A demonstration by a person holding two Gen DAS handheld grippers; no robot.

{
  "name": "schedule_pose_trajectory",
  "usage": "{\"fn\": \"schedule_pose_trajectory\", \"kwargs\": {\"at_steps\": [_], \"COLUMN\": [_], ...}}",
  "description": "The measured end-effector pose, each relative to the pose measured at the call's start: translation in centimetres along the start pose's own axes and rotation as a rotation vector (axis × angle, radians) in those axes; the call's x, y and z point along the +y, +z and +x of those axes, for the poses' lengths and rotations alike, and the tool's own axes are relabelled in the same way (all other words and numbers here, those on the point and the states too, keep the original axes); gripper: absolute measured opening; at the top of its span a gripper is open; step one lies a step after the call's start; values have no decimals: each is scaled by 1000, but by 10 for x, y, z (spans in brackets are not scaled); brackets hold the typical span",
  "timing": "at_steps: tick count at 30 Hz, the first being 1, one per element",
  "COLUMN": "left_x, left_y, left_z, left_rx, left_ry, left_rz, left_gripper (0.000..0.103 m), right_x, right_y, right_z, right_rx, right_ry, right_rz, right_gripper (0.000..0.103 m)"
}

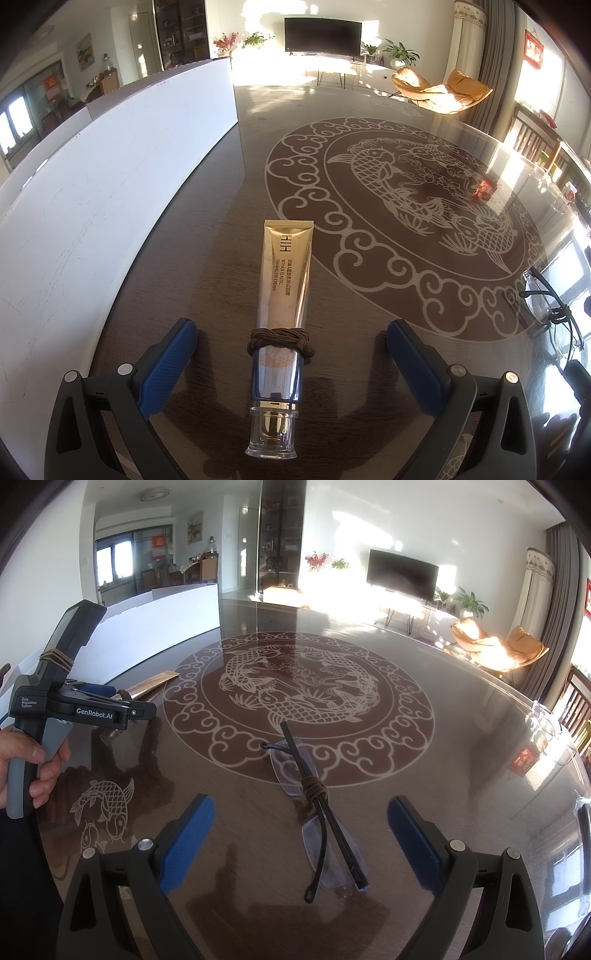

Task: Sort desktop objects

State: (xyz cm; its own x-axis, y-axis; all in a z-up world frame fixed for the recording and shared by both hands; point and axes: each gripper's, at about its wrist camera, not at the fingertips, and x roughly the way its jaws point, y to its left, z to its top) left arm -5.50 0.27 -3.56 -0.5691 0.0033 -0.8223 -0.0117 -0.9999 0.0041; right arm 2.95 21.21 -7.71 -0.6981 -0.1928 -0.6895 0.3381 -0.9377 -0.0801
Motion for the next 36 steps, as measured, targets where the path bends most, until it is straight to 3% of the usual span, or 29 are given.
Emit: {"fn": "schedule_pose_trajectory", "kwargs": {"at_steps": [7, 10, 18, 20, 22, 25, 28, 31, 32, 33, 36], "left_x": [0, 0, 1, 10, 25, 44, 47, 25, 15, 6, -11], "left_y": [0, 0, 1, 0, -1, -2, 0, 5, 6, 7, 3], "left_z": [0, 0, 0, -5, -17, -32, -26, -18, -15, -11, -8], "left_rx": [0, 0, 2, -4, -44, -107, -73, -37, -20, -1, 8], "left_ry": [-2, -4, -16, -73, -137, -174, -229, -183, -144, -108, -78], "left_rz": [0, 1, -3, -44, -107, -179, -191, -80, -21, 35, 129], "left_gripper": [103, 103, 103, 103, 103, 103, 103, 103, 103, 103, 66], "right_x": [-1, -8, -15, -23, -30, -30, -26, -30, -31, -33, -38], "right_y": [1, 2, 12, 14, 16, 18, 21, 26, 27, 28, 30], "right_z": [-1, -7, -1, 14, 30, 50, 54, 55, 55, 56, 53], "right_rx": [-5, -17, 131, 184, 237, 286, 262, 257, 263, 275, 289], "right_ry": [2, 61, 97, 130, 215, 293, 296, 288, 284, 286, 281], "right_rz": [10, 9, -269, -260, -214, -186, -179, -152, -146, -137, -120], "right_gripper": [95, 95, 95, 95, 95, 93, 80, 42, 21, 17, 14]}}
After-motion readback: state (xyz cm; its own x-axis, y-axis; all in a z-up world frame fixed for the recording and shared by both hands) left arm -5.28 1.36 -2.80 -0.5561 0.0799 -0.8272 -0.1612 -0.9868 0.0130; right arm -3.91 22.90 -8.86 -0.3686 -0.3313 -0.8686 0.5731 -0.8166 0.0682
